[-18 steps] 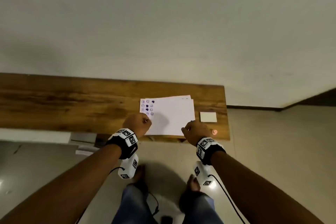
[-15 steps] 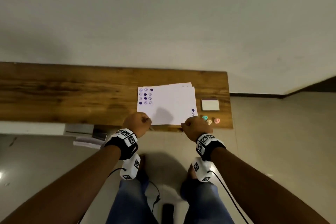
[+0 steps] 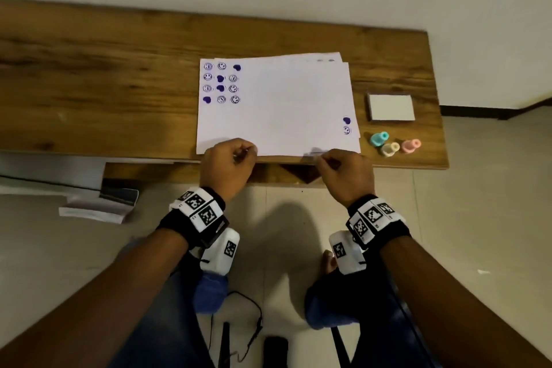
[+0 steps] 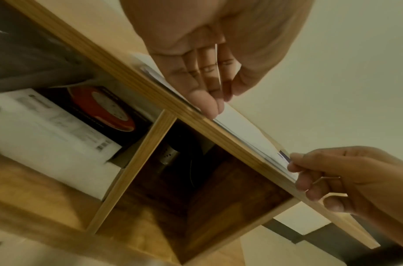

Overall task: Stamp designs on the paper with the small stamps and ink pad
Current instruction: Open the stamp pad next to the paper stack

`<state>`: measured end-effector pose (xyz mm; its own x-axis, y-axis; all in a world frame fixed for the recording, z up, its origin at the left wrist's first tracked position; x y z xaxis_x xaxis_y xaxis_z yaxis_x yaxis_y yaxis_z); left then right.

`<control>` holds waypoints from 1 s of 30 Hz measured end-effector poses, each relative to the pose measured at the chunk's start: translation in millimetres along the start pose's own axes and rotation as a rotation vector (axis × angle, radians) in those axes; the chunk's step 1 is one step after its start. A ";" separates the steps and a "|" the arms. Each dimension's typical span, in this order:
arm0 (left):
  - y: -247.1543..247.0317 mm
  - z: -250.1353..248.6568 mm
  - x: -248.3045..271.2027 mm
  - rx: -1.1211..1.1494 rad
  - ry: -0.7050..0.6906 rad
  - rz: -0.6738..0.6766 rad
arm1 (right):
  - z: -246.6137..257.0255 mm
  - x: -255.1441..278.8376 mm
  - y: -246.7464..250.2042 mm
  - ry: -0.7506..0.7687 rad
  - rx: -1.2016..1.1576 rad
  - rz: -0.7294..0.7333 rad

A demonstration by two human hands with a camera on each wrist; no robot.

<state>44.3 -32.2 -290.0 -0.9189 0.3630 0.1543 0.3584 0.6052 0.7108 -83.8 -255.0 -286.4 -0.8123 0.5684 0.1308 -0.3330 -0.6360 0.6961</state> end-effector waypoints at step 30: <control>-38.5 -113.4 25.2 -0.436 -0.204 0.026 | -11.5 10.4 137.7 -0.025 -0.082 -0.244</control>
<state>-11.3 -126.8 -235.7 -0.8439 0.5320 0.0693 0.2385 0.2564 0.9367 -143.6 -342.7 -197.3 -0.6915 0.7222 -0.0155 -0.5558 -0.5182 0.6501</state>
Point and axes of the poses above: each hand's wrist, its own x-axis away from the middle knuckle, its own y-axis out of the back of the hand, z = x × y, the point moved 9 cm from there along -x, towards the middle knuckle, and after that the axes turned 12 degrees about -x, right-handed, at the moved point
